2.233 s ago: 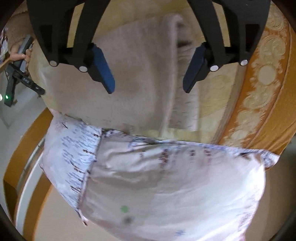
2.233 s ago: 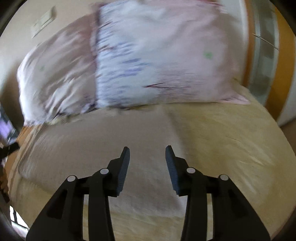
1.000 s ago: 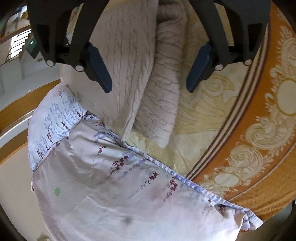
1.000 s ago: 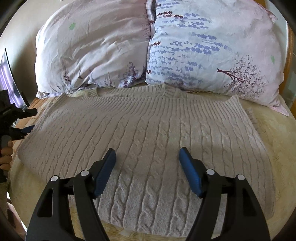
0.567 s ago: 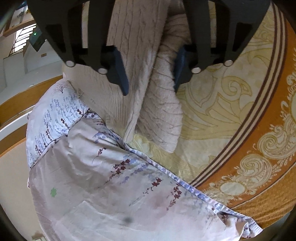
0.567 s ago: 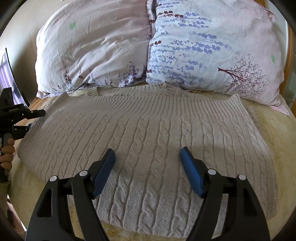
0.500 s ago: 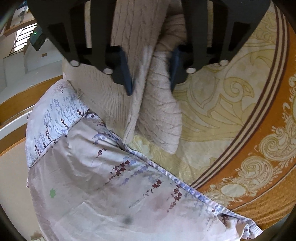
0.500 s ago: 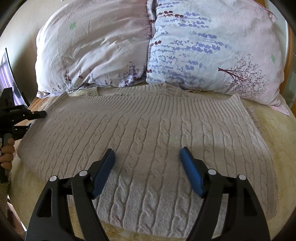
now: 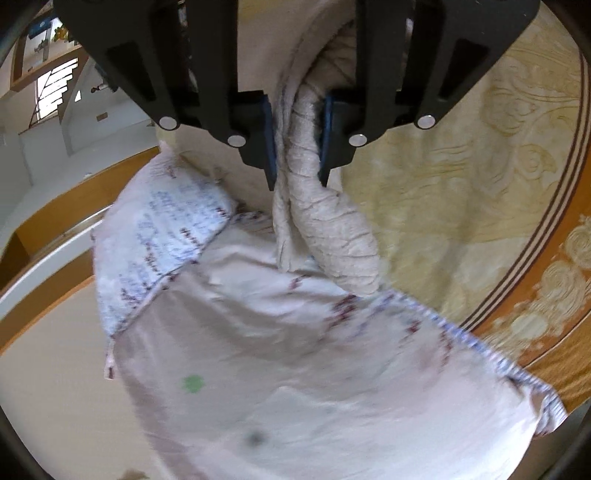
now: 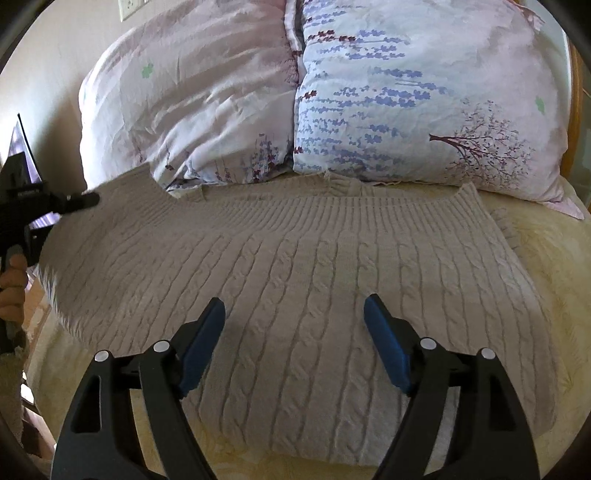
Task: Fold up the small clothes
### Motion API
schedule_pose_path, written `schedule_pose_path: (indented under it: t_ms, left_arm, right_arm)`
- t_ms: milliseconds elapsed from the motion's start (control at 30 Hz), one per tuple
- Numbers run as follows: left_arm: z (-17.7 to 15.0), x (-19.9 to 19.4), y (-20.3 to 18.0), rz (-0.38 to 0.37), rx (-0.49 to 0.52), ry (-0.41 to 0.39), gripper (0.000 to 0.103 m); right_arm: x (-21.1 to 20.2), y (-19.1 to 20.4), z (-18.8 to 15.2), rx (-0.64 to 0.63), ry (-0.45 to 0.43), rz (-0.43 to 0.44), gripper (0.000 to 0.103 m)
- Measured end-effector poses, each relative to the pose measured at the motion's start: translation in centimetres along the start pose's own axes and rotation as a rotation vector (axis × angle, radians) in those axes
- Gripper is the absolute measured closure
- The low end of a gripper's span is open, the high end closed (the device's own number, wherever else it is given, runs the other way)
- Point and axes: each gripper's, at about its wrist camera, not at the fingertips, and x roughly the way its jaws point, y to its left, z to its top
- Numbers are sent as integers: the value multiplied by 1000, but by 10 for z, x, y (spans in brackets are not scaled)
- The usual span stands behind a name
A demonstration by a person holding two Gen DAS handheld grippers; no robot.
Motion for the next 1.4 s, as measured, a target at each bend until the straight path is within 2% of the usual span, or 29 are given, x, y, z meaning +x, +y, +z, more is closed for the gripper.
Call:
schedule_pose_path:
  t_ms: [167,333,500,667,767,833,867,900,933,967,1000,1067,1100,1200,1267,1300,1367,1400]
  left_arm:
    - [-1,5,-39,-72,29,-22,85]
    - [-14,31,-92,-175,63,10,86]
    - [-41,82,-144,-229,95,95,86]
    - [-79,139,-178,-201,139,187,86]
    - [-100,168,-186,-192,150,254,84]
    - [-110,181,-189,-254,136,321,86]
    - [-113,182,-190,-298,116,353,84]
    - [-115,179,-191,-334,112,375,69]
    - [-114,173,-192,-360,121,376,60]
    - [-113,163,-192,-373,135,358,42]
    - [-107,149,-189,-373,157,318,30]
    - [-99,124,-181,-337,200,233,24]
    - [-92,109,-172,-256,230,166,18]
    - [-81,94,-146,-58,252,67,16]
    - [-75,94,-127,6,231,54,16]
    - [-73,97,-115,26,203,78,16]
    - [-74,99,-98,26,162,126,16]
    - [-76,105,-92,28,149,154,16]
  right_arm:
    - [-14,-16,-2,36,-29,-4,23]
    - [-30,-41,-6,90,-62,-24,22]
    - [-48,-73,-14,164,-89,-65,22]
    - [-64,-107,-21,239,-115,-104,22]
    - [-71,-123,-24,296,-122,-93,22]
    - [-76,-133,-22,329,-125,-64,22]
    - [-77,-135,-22,338,-127,-50,22]
    - [-82,-140,-19,358,-135,-13,23]
    - [-85,-143,-19,372,-139,14,23]
    - [-87,-147,-16,389,-139,54,23]
    - [-87,-152,-12,418,-132,114,23]
    - [-80,-158,-4,468,-84,242,23]
    - [-74,-160,0,489,-54,292,23]
    - [-51,-160,8,550,42,441,23]
    - [-36,-155,11,563,104,468,23]
    - [-28,-151,13,559,139,439,24]
    - [-16,-147,14,555,183,417,26]
    - [-10,-144,13,559,206,428,33]
